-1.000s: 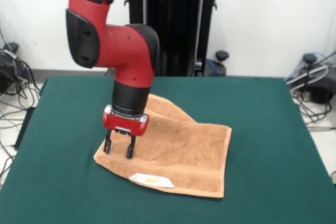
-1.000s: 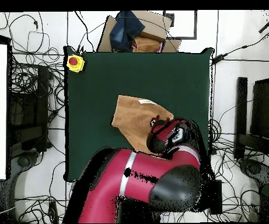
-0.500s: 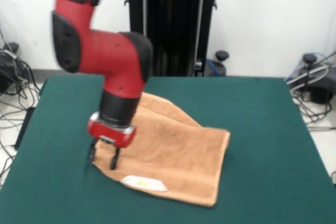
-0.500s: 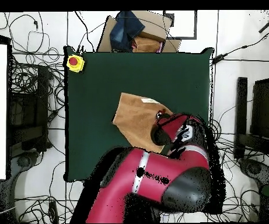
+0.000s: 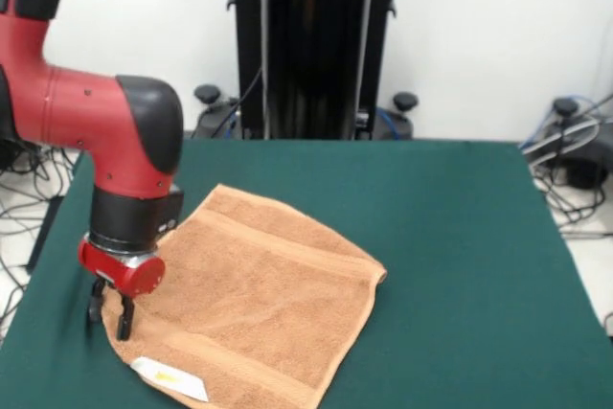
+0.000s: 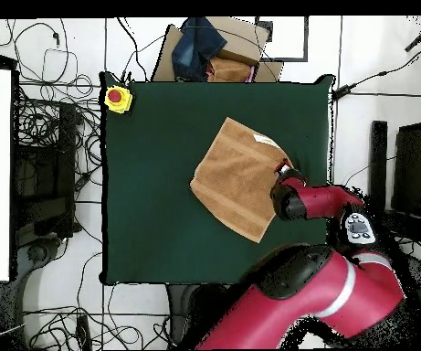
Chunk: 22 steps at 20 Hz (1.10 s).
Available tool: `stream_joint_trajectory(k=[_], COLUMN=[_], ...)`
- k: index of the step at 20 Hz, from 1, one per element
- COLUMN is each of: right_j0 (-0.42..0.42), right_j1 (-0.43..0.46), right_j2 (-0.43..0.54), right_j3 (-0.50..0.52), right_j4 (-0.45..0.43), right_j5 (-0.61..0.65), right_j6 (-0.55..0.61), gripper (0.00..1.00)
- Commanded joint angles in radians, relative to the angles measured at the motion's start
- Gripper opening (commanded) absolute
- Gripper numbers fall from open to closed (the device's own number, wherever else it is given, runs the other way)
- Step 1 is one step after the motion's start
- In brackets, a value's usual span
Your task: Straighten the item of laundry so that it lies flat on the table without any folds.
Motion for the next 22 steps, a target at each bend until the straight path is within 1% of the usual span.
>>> stream_joint_trajectory(k=[1,3,5,7,9,10,11,12,14,17,20,21,22], right_j0=[-0.102,-0.113,-0.113,-0.095,-0.021,0.009,0.025,0.041,0.046,0.014,0.026,0.043,0.042], right_j1=[0.150,0.148,0.132,0.073,-0.045,-0.101,-0.135,-0.158,-0.191,-0.267,-0.363,-0.385,-0.395], right_j2=[0.152,0.178,0.189,0.174,0.104,0.083,0.078,0.070,0.080,0.130,0.128,0.112,0.115], right_j3=[-0.220,-0.230,-0.206,-0.116,0.042,0.117,0.166,0.198,0.246,0.343,0.443,0.457,0.472], right_j4=[-0.100,-0.101,-0.084,-0.052,-0.008,0.008,0.021,0.029,0.041,0.062,0.102,0.108,0.113], right_j5=[0.219,0.234,0.243,0.251,0.251,0.252,0.253,0.254,0.255,0.276,0.306,0.311,0.299], right_j6=[-0.375,-0.408,-0.403,-0.356,-0.238,-0.201,-0.180,-0.161,-0.155,-0.197,-0.181,-0.168,-0.162], gripper=[1.00,1.00,1.00,1.00,1.00,1.00,1.00,1.00,1.00,1.00,1.00,1.00,1.00])
